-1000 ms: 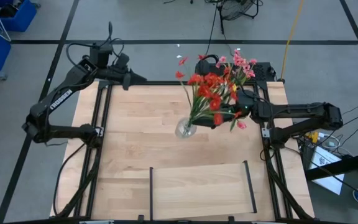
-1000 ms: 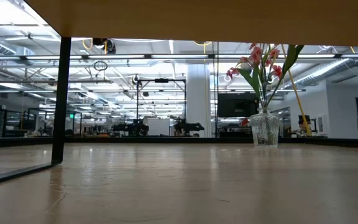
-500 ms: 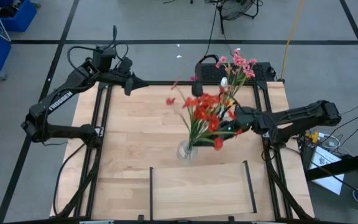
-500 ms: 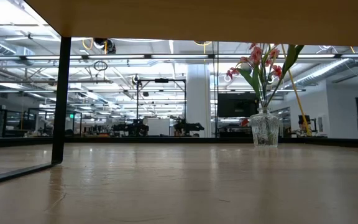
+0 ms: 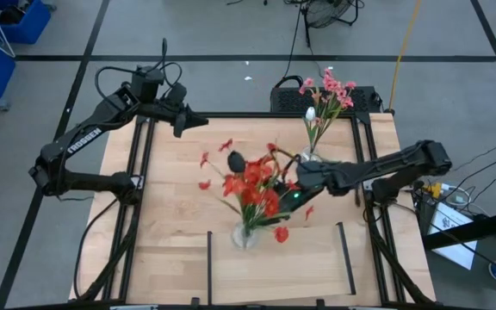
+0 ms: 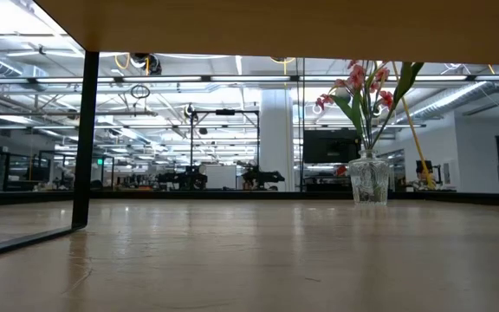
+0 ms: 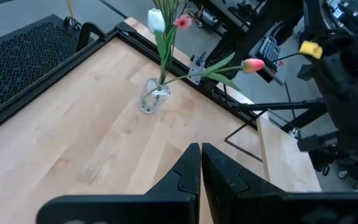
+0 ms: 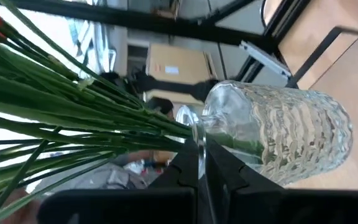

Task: Pick and place flowers into a vace then onto a shelf
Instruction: Put the left transparent vase with flowers on the shelf

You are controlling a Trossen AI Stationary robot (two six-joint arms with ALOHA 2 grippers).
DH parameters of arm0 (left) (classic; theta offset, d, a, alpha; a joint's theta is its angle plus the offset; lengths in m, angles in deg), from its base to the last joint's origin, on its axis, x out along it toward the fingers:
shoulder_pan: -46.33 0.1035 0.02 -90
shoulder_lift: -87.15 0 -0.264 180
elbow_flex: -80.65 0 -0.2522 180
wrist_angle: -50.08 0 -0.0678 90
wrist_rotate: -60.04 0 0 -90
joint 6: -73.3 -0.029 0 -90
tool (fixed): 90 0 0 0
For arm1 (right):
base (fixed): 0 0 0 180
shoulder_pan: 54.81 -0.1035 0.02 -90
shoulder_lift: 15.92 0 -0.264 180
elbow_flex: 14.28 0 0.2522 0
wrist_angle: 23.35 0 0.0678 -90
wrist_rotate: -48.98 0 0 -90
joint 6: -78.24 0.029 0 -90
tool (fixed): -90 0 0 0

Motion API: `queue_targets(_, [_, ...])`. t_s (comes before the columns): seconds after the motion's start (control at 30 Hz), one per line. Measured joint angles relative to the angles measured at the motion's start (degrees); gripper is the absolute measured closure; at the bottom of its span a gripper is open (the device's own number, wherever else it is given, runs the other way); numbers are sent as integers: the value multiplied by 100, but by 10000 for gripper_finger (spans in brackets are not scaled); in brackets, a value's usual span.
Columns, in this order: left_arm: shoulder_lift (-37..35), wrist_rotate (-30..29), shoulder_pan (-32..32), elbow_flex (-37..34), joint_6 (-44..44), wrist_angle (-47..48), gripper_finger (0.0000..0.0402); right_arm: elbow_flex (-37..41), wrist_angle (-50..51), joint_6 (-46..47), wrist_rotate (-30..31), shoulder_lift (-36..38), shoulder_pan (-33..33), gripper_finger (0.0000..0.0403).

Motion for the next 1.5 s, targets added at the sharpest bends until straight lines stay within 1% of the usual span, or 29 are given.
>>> queue_targets(0.13, [0,14,2,0,-15,24,383,-172,-45,-108,-242,-332,-95,403])
queue_targets(0.27, [0,57,2,0,-91,26,383,-199,-84,-155,-342,-510,-192,403])
queue_targets(0.33, [0,59,2,0,-131,26,383,-201,-97,-157,-507,-633,-207,403])
queue_targets(0.43, [2,60,2,-1,-180,30,383,-201,-157,-86,-531,-816,-239,403])
queue_targets(0.5, [2,61,2,-1,-234,45,383,-201,-455,25,-635,-954,-242,403])
queue_targets(0.67, [2,65,2,-2,-347,241,383,-203,-1082,283,-613,-1252,-317,403])
queue_targets(0.87, [2,68,2,-2,-621,584,383,-251,-959,297,-620,-1471,-318,403])
queue_targets(1.03, [4,70,2,-4,-694,629,383,-256,-928,154,-618,-1499,-311,403])
queue_targets(1.17, [4,68,2,-4,-799,625,383,-262,-529,-88,-635,-1497,-302,402])
queue_targets(1.27, [4,68,4,-4,-860,625,383,-273,-409,-205,-764,-1486,-294,397])
queue_targets(1.5, [4,68,7,-4,-897,624,383,-271,-466,-258,-769,-1488,-224,380])
